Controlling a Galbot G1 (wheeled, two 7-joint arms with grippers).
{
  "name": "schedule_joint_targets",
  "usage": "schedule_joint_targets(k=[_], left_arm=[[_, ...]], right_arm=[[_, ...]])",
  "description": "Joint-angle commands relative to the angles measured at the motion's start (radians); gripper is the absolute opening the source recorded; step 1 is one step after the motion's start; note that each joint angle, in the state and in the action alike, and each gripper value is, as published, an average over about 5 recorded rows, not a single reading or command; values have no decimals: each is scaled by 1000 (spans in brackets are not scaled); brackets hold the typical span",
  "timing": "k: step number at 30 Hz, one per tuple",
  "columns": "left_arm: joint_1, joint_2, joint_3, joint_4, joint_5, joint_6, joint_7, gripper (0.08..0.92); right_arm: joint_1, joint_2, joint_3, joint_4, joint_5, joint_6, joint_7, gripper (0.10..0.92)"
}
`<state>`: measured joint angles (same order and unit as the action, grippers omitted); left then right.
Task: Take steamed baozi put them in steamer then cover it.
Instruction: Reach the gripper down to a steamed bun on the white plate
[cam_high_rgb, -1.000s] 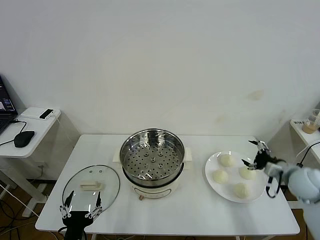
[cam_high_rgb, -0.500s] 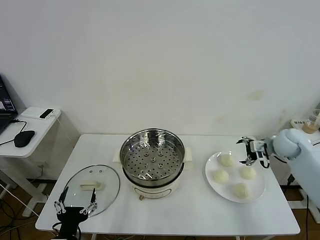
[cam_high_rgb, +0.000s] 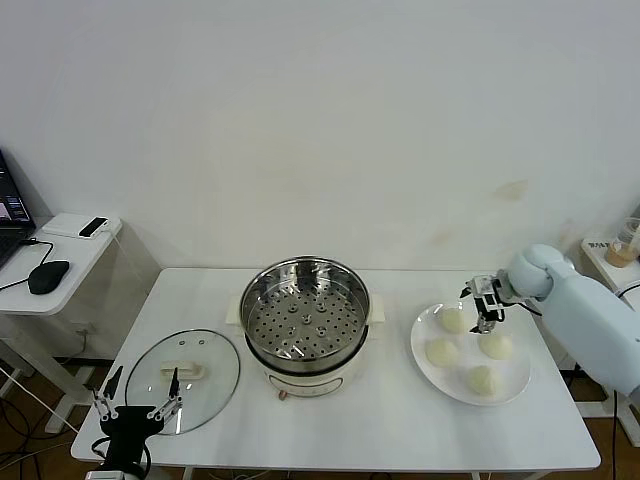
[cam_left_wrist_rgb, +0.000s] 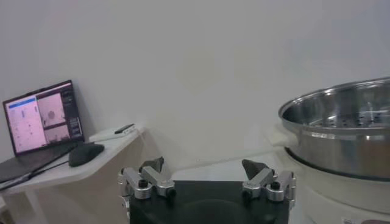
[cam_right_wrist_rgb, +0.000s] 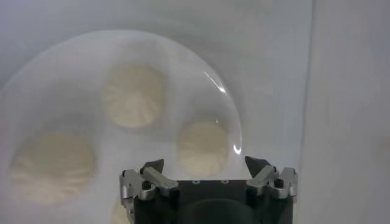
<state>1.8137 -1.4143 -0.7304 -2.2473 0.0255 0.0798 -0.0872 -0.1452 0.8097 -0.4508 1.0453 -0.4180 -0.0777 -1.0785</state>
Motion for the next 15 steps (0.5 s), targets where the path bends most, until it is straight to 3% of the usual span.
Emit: schedule_joint_targets(k=[1,15], left_arm=[[-2,1,-7,1,0,1,1,823],[-3,3,-9,9,-13,0,-1,823]], right_arm=[[42,74,-46,-129,-39,-3,7,823],[34,129,-47,-184,-32,-15,33,811]])
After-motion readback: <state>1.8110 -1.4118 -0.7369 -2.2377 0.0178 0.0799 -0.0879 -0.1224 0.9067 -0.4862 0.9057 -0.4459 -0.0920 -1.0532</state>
